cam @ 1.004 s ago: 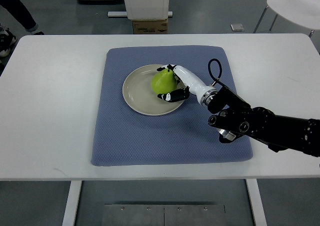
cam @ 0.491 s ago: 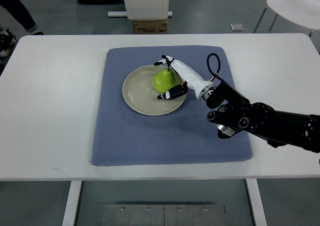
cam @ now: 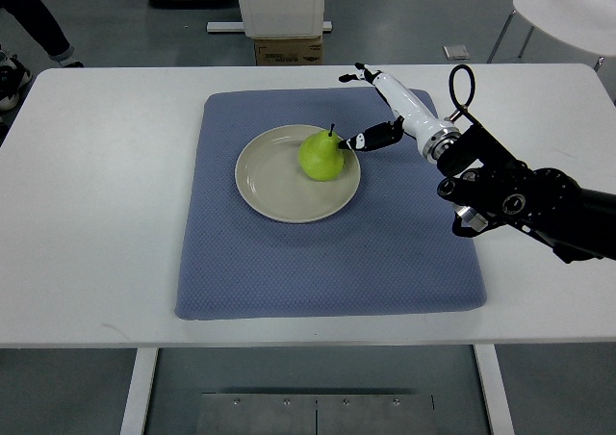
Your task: Place pear on plate with right hand
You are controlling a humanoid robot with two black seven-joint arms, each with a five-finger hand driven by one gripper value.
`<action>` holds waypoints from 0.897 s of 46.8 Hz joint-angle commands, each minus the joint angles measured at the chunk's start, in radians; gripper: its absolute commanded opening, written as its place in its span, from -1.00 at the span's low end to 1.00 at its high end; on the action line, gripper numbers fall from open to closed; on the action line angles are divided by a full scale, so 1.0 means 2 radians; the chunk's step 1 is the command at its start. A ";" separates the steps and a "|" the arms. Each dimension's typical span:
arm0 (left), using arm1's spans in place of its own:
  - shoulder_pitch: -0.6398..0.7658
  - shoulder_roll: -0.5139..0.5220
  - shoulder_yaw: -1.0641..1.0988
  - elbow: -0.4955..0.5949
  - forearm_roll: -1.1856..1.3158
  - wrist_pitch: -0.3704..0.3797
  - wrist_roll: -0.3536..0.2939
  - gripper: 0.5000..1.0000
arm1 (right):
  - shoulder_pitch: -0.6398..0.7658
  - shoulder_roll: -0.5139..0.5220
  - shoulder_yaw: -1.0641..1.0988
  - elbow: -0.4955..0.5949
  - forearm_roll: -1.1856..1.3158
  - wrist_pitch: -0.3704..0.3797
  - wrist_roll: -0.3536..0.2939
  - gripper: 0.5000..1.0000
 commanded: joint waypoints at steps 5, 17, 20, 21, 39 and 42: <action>0.000 0.000 0.000 0.000 0.000 0.000 0.000 1.00 | -0.005 -0.032 0.017 -0.001 0.000 0.006 0.000 1.00; 0.000 0.000 0.000 0.000 0.000 0.000 0.000 1.00 | -0.033 -0.073 0.074 -0.009 0.001 0.010 -0.005 1.00; 0.000 0.000 0.000 0.000 0.000 0.000 0.000 1.00 | -0.052 -0.079 0.108 -0.015 0.003 0.010 -0.005 1.00; 0.000 0.000 0.000 0.000 0.000 0.000 0.000 1.00 | -0.058 -0.079 0.119 -0.017 0.005 0.010 -0.005 1.00; 0.000 0.000 0.000 0.000 0.000 0.000 0.000 1.00 | -0.122 -0.077 0.234 -0.081 0.051 0.088 0.005 0.98; 0.000 0.000 -0.001 0.000 0.000 0.000 0.000 1.00 | -0.125 -0.076 0.252 -0.095 0.083 0.119 0.011 0.98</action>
